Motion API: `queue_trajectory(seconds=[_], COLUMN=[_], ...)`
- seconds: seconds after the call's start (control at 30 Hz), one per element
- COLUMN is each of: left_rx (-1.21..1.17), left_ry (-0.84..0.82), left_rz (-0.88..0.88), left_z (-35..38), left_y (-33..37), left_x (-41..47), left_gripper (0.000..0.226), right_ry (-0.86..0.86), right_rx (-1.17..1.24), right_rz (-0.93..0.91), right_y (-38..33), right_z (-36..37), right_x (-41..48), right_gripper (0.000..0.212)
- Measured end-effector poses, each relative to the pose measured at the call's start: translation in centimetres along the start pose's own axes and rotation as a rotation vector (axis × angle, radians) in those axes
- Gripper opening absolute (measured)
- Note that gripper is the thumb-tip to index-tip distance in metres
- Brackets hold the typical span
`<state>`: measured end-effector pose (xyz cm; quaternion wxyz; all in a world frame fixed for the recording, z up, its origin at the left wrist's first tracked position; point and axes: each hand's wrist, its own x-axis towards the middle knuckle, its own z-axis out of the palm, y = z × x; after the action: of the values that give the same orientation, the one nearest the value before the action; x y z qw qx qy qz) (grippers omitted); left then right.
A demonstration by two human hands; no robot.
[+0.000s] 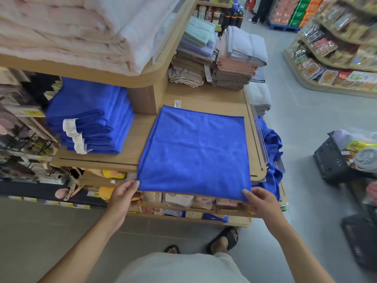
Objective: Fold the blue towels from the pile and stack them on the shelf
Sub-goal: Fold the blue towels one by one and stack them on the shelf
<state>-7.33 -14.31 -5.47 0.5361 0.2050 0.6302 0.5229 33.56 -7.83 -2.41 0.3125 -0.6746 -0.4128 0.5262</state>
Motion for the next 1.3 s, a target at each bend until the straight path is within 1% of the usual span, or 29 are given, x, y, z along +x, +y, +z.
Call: queue_trajectory(seconds=[0.1,0.13,0.2,0.3,0.37,0.4,0.43,0.47,0.5,0.53,0.57,0.6,0.63,0.67,0.7,0.77,0.8,0.87,0.9,0.97,1.1,1.17,1.23,1.27,1.3], left_rx=[0.032,0.065,0.159,0.288,0.367,0.413,0.484,0.582,0.690,0.789,0.862,0.918,0.973,1.045,1.145,1.391,1.494,1.607,1.618,1.603,1.569,1.495,1.403,1.389,1.397], left_ry=[0.008,0.016,0.024,-0.024,-0.047,-0.031,0.010,0.077,0.159,0.225,0.257,0.241,0.187,0.122,0.059,-0.003,0.004,0.076,0.122,0.185,0.138,0.141,0.169,0.164,0.137], left_rz=[-0.005,-0.004,0.016,0.064,0.103,0.140,0.206,0.310,0.445,0.595,0.738,0.853,0.924,0.937,0.896,0.723,0.631,0.513,0.502,0.546,0.533,0.520,0.621,0.704,0.772], left_z=[0.3,0.3,0.3,0.2,0.2,0.2,0.1,0.1,0.2,0.5,1.1,2.1,3.4,4.9,6.5,9.0,9.5,8.7,7.8,6.1,5.3,5.8,6.8,7.6,8.7], left_y=[0.3,0.4,0.4,0.6,1.1,1.3,1.6,1.9,2.3,2.9,3.6,4.5,5.4,6.2,6.9,7.4,7.2,6.4,5.9,5.3,4.9,6.1,8.6,10.0,11.4], left_x=[-0.2,-0.1,0.1,0.5,0.4,0.2,0.0,-0.2,-0.3,-0.3,0.0,0.7,1.7,2.9,4.1,6.5,7.5,8.7,8.8,8.7,8.9,9.1,9.6,10.1,10.8], left_gripper=[0.034,0.033,0.024,0.014,0.014,0.012,0.009,0.006,0.006,0.008,0.011,0.019,0.028,0.037,0.045,0.063,0.070,0.078,0.079,0.079,0.073,0.072,0.068,0.062,0.056], right_ry=[-0.028,-0.040,-0.061,-0.062,-0.062,-0.039,0.024,0.127,0.232,0.294,0.300,0.265,0.208,0.153,0.109,0.066,0.080,0.114,0.114,0.098,0.110,0.103,0.083,0.082,0.070], right_rx=[0.076,0.090,0.105,0.081,0.040,-0.006,-0.086,-0.196,-0.307,-0.390,-0.427,-0.437,-0.436,-0.455,-0.506,-0.713,-0.829,-0.971,-1.004,-1.053,-1.135,-1.144,-1.084,-1.055,-1.052], right_rz=[0.027,0.028,0.052,0.081,0.068,0.044,-0.005,-0.091,-0.214,-0.354,-0.479,-0.575,-0.639,-0.676,-0.699,-0.698,-0.664,-0.607,-0.584,-0.557,-0.590,-0.603,-0.590,-0.578,-0.571], right_y=[0.3,0.3,0.5,0.7,0.5,0.4,0.2,0.0,-0.4,-1.1,-2.1,-3.4,-4.8,-6.2,-7.4,-9.3,-9.9,-10.1,-9.9,-8.8,-7.5,-8.9,-11.8,-13.4,-14.9], right_z=[0.2,0.2,0.4,0.4,0.3,0.3,0.3,0.2,0.2,0.3,0.8,1.5,2.4,3.5,4.6,6.6,7.4,8.1,8.0,7.7,7.3,6.7,5.8,5.4,5.0], right_x=[0.1,0.1,0.2,0.5,0.5,0.4,0.2,0.0,-0.2,-0.4,-0.5,-0.3,0.2,1.0,2.2,5.1,6.4,8.3,9.0,9.7,10.2,11.4,13.4,14.5,15.8], right_gripper=[0.028,0.025,0.017,0.027,0.027,0.025,0.022,0.018,0.015,0.015,0.016,0.015,0.014,0.018,0.027,0.052,0.061,0.070,0.072,0.077,0.076,0.063,0.042,0.037,0.039])
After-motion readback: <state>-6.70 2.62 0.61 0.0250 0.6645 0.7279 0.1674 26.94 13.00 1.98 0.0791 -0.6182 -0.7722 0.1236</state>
